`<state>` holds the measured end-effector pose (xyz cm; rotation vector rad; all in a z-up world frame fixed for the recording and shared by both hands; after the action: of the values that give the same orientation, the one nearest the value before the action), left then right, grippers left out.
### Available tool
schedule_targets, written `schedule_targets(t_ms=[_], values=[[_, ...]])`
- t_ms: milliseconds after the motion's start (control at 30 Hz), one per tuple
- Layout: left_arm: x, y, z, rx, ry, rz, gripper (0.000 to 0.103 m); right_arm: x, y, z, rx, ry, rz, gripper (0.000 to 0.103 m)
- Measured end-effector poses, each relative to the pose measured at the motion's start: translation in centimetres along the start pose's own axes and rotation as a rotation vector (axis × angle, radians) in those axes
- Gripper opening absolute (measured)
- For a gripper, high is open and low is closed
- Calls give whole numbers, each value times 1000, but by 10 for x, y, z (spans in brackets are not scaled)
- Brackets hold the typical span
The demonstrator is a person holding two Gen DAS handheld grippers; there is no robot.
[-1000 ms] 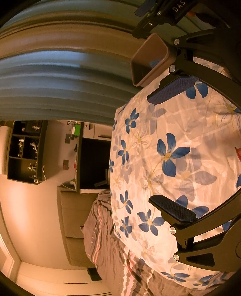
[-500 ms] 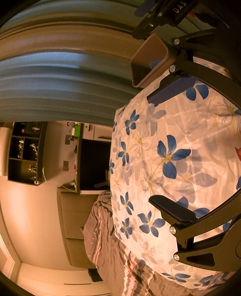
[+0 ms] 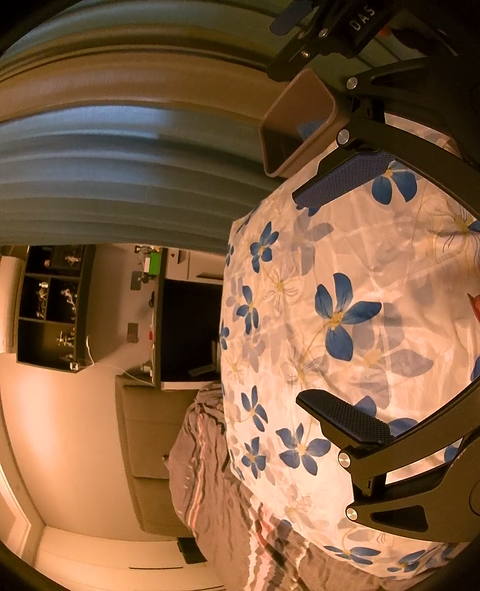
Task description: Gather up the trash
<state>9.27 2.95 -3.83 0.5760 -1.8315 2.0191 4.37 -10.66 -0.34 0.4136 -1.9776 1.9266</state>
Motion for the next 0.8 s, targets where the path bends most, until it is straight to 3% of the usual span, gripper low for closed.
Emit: schedule_targets(t_ms=[800], values=[[0,1,1,-3,9,-3,97,-2,2,3,-1,6,0,97]])
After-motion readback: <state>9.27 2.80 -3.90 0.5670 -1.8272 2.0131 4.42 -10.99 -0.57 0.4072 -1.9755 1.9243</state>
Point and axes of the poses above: each gripper's, at about its wrist camera, not at the fingertips, and x roughly against the way its jaws point, z to its right, y to its underside, the point moved 10 cm from there along -x, roughly the way its jaws point, and after that the axes turned 9 degrees about -z, right-handed, at the moved point
